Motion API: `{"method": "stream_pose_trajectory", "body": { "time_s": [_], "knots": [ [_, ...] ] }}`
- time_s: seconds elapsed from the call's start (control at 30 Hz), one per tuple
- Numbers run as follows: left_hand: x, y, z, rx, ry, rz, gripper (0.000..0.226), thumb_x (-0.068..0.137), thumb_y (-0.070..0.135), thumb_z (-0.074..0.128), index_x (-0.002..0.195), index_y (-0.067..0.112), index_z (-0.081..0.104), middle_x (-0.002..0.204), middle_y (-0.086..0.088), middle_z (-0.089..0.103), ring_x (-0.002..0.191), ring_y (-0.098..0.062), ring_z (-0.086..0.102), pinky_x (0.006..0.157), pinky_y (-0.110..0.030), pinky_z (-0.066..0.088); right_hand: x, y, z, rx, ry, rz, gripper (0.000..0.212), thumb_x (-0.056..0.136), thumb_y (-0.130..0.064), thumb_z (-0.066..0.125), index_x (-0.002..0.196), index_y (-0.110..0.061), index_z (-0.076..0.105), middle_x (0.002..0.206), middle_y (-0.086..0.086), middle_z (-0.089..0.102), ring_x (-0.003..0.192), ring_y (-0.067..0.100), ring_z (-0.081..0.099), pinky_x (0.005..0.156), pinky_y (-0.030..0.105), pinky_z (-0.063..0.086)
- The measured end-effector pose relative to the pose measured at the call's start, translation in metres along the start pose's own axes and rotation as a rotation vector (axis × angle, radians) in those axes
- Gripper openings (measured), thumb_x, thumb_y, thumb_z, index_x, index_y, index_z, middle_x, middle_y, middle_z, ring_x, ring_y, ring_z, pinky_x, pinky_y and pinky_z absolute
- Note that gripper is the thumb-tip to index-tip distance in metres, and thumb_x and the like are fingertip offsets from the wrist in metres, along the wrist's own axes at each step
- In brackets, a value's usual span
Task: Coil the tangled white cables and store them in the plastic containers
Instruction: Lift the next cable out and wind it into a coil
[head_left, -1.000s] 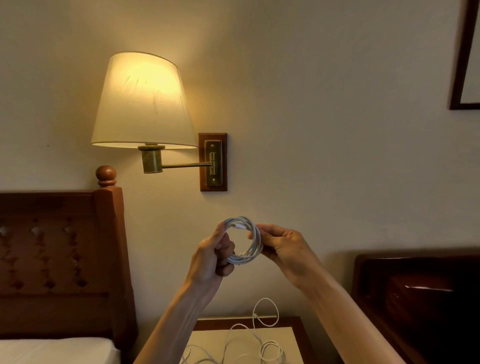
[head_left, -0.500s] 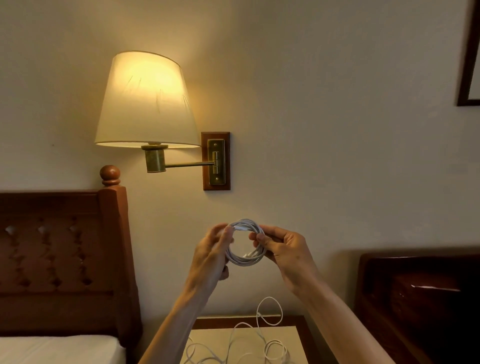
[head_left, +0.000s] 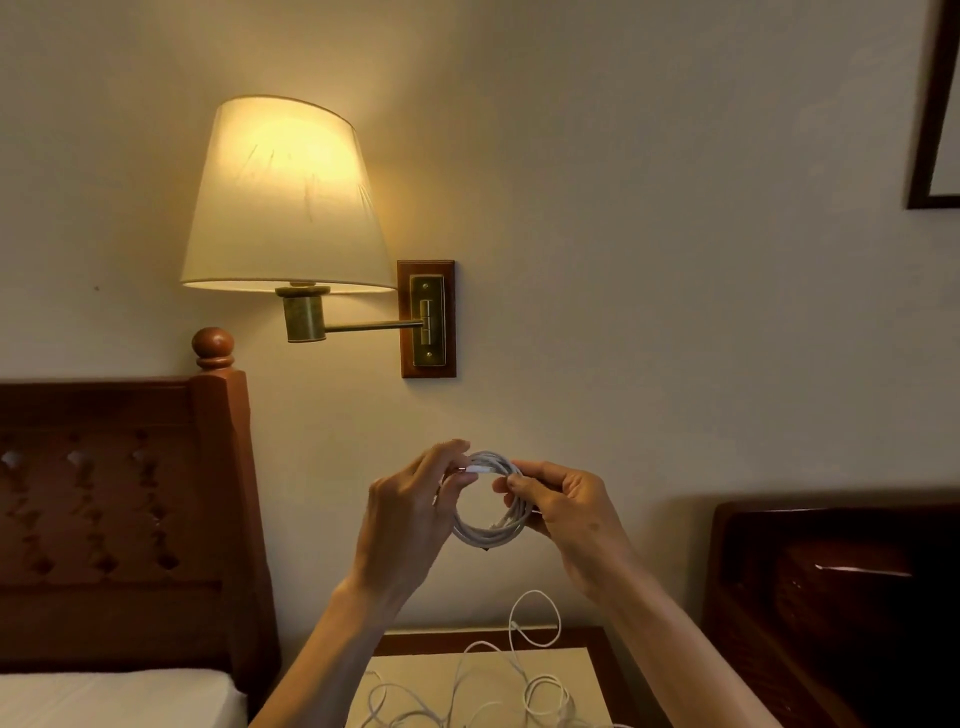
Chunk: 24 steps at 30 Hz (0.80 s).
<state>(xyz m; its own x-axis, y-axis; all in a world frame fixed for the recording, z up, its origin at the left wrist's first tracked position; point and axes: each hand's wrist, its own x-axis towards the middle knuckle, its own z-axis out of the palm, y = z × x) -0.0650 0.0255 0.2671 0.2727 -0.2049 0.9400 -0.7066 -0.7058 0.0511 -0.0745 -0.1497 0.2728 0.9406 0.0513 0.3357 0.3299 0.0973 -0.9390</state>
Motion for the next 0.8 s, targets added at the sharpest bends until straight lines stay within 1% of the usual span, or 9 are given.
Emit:
{"method": "stream_pose_trajectory", "body": {
  "time_s": [0.07, 0.13, 0.23, 0.33, 0.43, 0.53, 0.6, 0.7, 0.8],
  "knots": [
    [0.001, -0.003, -0.002, -0.094, -0.041, -0.035, 0.019, 0.091, 0.026, 0.061, 0.101, 0.011, 0.059, 0.097, -0.002, 0.074, 0.071, -0.008, 0.071, 0.054, -0.025, 0.057, 0.000, 0.003, -0.002, -0.091, -0.004, -0.058, 0.019, 0.095, -0.012, 0.058, 0.102, -0.021, 0.072, 0.086, -0.001, 0.075, 0.075, 0.008, 0.067, 0.071, 0.021, 0.056],
    [0.001, -0.006, -0.004, -0.160, -0.068, -0.064, 0.021, 0.093, 0.031, 0.057, 0.097, 0.010, 0.059, 0.092, -0.002, 0.074, 0.066, -0.005, 0.069, 0.050, -0.026, 0.055, 0.000, 0.006, -0.004, -0.200, -0.020, -0.118, 0.021, 0.096, -0.012, 0.056, 0.106, -0.021, 0.071, 0.086, -0.001, 0.073, 0.074, 0.008, 0.066, 0.069, 0.021, 0.056],
    [-0.003, -0.010, -0.003, -0.239, -0.085, -0.113, 0.024, 0.091, 0.031, 0.059, 0.094, 0.008, 0.062, 0.089, 0.001, 0.074, 0.071, -0.001, 0.070, 0.055, -0.028, 0.057, 0.001, 0.012, -0.008, -0.341, -0.057, -0.168, 0.021, 0.097, -0.014, 0.054, 0.109, -0.020, 0.071, 0.083, -0.005, 0.072, 0.074, 0.006, 0.065, 0.070, 0.019, 0.054],
    [-0.012, -0.011, 0.003, -0.336, -0.125, -0.250, 0.019, 0.088, 0.026, 0.065, 0.091, 0.007, 0.064, 0.091, 0.004, 0.074, 0.078, -0.002, 0.071, 0.060, -0.034, 0.060, 0.000, 0.019, -0.012, -0.470, -0.081, -0.180, 0.018, 0.097, -0.018, 0.056, 0.103, -0.027, 0.069, 0.081, -0.010, 0.071, 0.072, -0.001, 0.061, 0.067, 0.015, 0.050],
    [-0.031, -0.005, 0.009, -0.379, -0.164, -0.395, 0.011, 0.083, 0.015, 0.073, 0.090, 0.011, 0.067, 0.088, 0.007, 0.074, 0.079, -0.005, 0.071, 0.066, -0.036, 0.060, -0.007, 0.037, -0.016, -0.483, -0.066, -0.124, 0.016, 0.094, -0.017, 0.060, 0.104, -0.025, 0.071, 0.083, -0.006, 0.072, 0.070, 0.003, 0.063, 0.065, 0.019, 0.053],
    [-0.080, 0.011, 0.011, -0.389, -0.204, -0.491, 0.024, 0.083, 0.025, 0.073, 0.104, 0.016, 0.068, 0.099, 0.009, 0.073, 0.087, -0.002, 0.070, 0.069, -0.024, 0.059, -0.030, 0.071, -0.026, -0.537, -0.073, -0.024, 0.017, 0.094, -0.017, 0.062, 0.107, -0.019, 0.073, 0.087, -0.002, 0.072, 0.074, 0.008, 0.065, 0.067, 0.023, 0.056],
    [-0.135, 0.028, 0.016, -0.396, -0.236, -0.633, 0.034, 0.083, 0.030, 0.072, 0.114, 0.017, 0.066, 0.106, 0.009, 0.071, 0.092, 0.001, 0.068, 0.070, -0.018, 0.057, -0.056, 0.106, -0.034, -0.590, -0.115, 0.074, 0.018, 0.093, -0.016, 0.063, 0.108, -0.017, 0.073, 0.088, -0.003, 0.072, 0.074, 0.004, 0.064, 0.067, 0.019, 0.054],
    [-0.205, 0.051, 0.018, -0.312, -0.216, -0.762, 0.020, 0.086, 0.026, 0.069, 0.104, 0.018, 0.070, 0.097, 0.010, 0.070, 0.089, 0.001, 0.065, 0.065, -0.011, 0.053, -0.088, 0.146, -0.045, -0.649, -0.157, 0.160, 0.020, 0.092, -0.016, 0.064, 0.109, -0.020, 0.073, 0.087, -0.015, 0.068, 0.074, -0.004, 0.063, 0.065, 0.011, 0.049],
    [-0.275, 0.077, 0.023, -0.215, -0.382, -0.770, 0.008, 0.088, 0.023, 0.068, 0.095, 0.027, 0.071, 0.091, 0.015, 0.069, 0.086, -0.002, 0.063, 0.068, -0.018, 0.052, -0.121, 0.186, -0.052, -0.754, -0.250, 0.295, 0.021, 0.094, -0.016, 0.060, 0.110, -0.021, 0.072, 0.093, -0.014, 0.068, 0.081, -0.001, 0.061, 0.068, 0.009, 0.044]
  ]
}}
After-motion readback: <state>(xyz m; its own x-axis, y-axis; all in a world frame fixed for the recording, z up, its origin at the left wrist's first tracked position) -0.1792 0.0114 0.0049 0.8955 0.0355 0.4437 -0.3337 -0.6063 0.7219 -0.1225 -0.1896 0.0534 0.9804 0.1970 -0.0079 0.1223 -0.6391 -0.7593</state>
